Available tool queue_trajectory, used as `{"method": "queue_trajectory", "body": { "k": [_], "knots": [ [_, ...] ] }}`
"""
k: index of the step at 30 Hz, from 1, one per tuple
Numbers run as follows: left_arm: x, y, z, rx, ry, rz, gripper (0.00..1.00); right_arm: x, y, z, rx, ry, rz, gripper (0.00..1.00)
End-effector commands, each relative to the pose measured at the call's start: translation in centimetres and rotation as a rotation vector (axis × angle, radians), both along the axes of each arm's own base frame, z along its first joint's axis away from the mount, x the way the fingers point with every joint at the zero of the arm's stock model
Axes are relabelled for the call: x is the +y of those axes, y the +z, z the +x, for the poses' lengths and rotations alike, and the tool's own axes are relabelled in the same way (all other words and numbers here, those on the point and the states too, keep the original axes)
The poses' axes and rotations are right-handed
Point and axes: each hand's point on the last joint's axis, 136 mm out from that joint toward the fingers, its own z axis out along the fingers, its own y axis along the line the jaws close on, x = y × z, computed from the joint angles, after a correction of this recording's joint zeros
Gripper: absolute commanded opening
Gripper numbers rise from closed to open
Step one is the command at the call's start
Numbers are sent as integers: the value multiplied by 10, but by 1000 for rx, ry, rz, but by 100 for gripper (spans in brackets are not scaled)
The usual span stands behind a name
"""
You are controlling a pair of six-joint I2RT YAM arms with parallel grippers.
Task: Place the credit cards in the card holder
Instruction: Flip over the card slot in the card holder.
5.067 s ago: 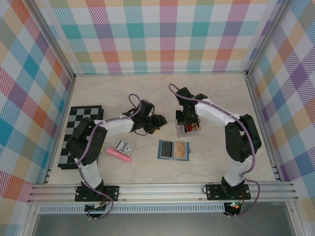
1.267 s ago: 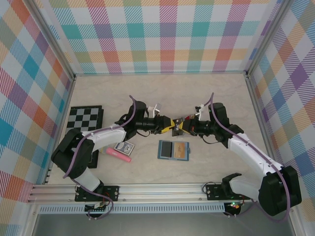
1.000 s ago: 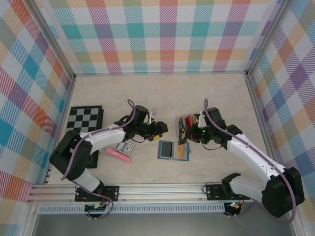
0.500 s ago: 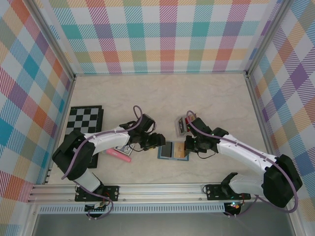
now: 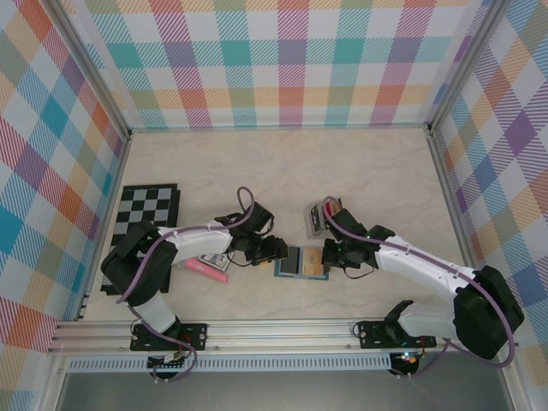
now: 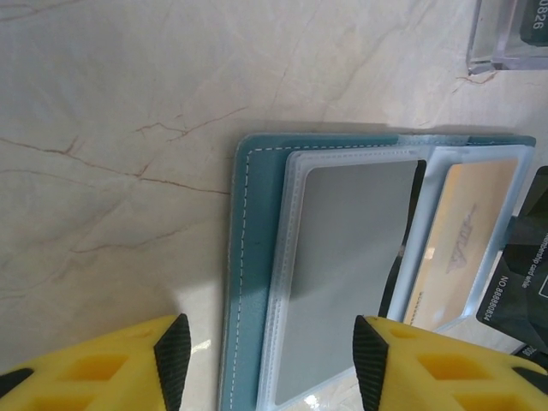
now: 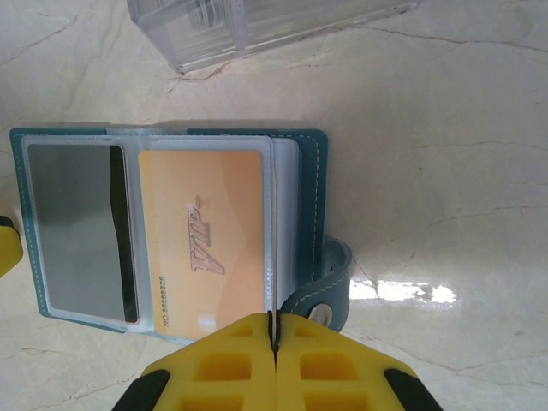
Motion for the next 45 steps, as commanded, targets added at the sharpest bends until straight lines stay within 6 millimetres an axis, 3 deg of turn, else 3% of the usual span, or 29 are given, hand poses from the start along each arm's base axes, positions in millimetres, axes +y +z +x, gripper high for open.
{"method": "queue_trajectory", "body": {
  "k": [1,8,26,35,40,45],
  "knots": [
    [-8,-2,-4,2,-36,3,53,-1,-10,-1,3,-1,-11,6],
    [-9,-14,-9,26,-49,14,43,2,-10,-1,-7,-10,25,6],
    [-13,-14,-10,25,-53,9,28,37,46,14,-90,17,224,9],
    [-13,-7,-8,3,-45,2,26,62,47,14,-49,78,311,10],
    [-11,-6,-8,0,-38,8,26,59,38,15,-34,55,284,10],
    [-7,-6,-7,-12,-29,24,26,31,34,16,-50,-9,153,10]
  ]
}}
